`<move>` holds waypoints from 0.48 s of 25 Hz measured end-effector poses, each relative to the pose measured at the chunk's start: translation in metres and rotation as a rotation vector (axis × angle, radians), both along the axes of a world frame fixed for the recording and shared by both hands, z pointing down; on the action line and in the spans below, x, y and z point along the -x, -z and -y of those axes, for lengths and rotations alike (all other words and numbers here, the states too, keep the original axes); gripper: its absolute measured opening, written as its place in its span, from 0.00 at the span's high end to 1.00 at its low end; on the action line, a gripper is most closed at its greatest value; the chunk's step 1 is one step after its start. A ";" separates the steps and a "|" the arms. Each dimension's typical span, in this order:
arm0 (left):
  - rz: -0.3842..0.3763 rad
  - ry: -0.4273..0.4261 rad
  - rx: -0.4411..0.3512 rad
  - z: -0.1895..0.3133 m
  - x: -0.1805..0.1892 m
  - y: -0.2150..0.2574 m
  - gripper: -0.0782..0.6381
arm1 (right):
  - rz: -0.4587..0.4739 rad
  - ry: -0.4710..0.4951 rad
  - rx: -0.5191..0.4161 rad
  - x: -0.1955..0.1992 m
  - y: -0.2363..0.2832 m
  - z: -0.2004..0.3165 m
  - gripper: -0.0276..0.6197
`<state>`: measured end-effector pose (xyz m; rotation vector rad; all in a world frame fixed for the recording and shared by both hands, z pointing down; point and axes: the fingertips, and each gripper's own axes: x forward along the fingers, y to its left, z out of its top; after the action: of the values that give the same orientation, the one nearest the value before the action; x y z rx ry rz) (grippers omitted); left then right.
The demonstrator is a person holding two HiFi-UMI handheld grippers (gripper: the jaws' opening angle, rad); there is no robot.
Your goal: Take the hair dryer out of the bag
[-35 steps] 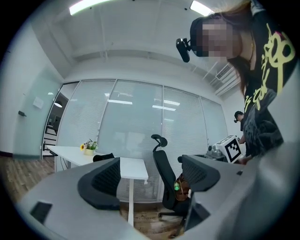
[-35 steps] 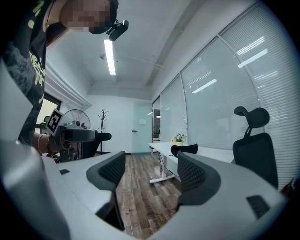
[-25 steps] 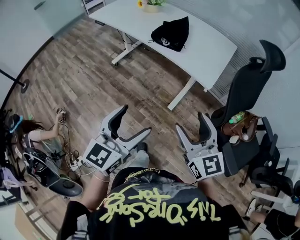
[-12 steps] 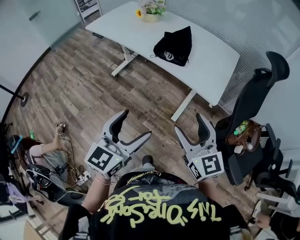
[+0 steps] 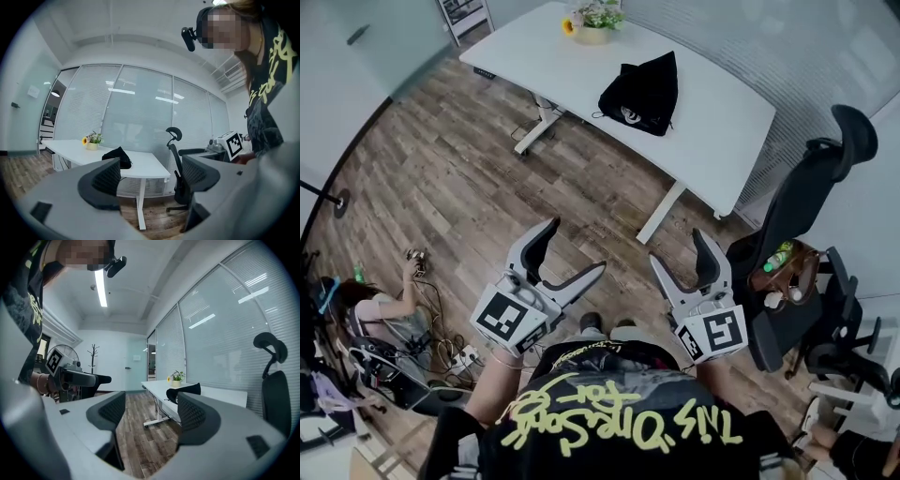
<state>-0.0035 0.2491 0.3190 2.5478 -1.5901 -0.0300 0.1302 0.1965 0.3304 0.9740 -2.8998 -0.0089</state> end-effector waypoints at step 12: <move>-0.022 0.060 -0.012 -0.004 0.022 0.008 0.33 | 0.000 0.076 0.005 0.029 0.005 0.004 0.45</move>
<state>-0.0250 0.2527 0.3112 2.4987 -1.6628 -0.0739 0.1013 0.1929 0.3258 0.8621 -2.9341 -0.0071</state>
